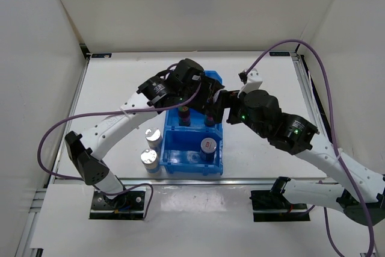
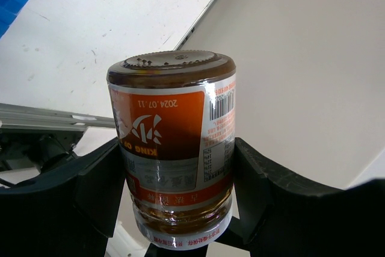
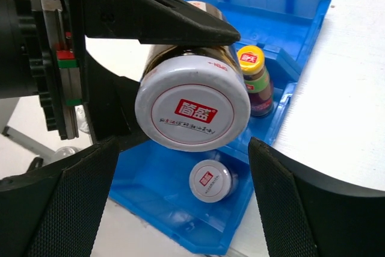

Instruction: Organize the condiment bottles

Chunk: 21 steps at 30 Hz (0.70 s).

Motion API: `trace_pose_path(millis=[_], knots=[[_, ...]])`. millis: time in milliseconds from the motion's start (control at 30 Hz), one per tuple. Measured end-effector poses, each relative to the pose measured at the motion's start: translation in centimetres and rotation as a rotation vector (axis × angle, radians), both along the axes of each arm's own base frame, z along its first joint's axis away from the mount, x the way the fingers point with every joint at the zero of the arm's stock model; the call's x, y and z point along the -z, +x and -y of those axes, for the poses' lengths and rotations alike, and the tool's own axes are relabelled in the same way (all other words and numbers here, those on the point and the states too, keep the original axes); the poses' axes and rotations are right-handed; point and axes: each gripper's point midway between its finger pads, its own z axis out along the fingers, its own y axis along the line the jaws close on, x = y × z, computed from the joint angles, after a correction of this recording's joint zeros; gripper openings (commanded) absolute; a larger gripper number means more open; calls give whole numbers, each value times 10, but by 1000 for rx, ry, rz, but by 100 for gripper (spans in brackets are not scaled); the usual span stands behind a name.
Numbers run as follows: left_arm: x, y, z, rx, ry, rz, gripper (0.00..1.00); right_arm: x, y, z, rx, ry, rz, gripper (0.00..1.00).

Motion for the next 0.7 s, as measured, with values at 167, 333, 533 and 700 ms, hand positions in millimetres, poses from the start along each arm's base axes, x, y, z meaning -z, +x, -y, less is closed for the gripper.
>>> trace_pose_path(millis=[167, 333, 533, 700], knots=[[0, 2, 0, -26, -6, -5, 11, 1, 4, 4, 20, -22, 15, 90], [-1, 0, 1, -38, -11, -12, 11, -1, 12, 7, 42, -32, 33, 89], [-4, -12, 7, -16, -35, -29, 11, -2, 20, 1, 41, -43, 52, 89], [-10, -13, 5, -24, -54, -29, 11, -6, 21, -1, 37, -30, 64, 88]])
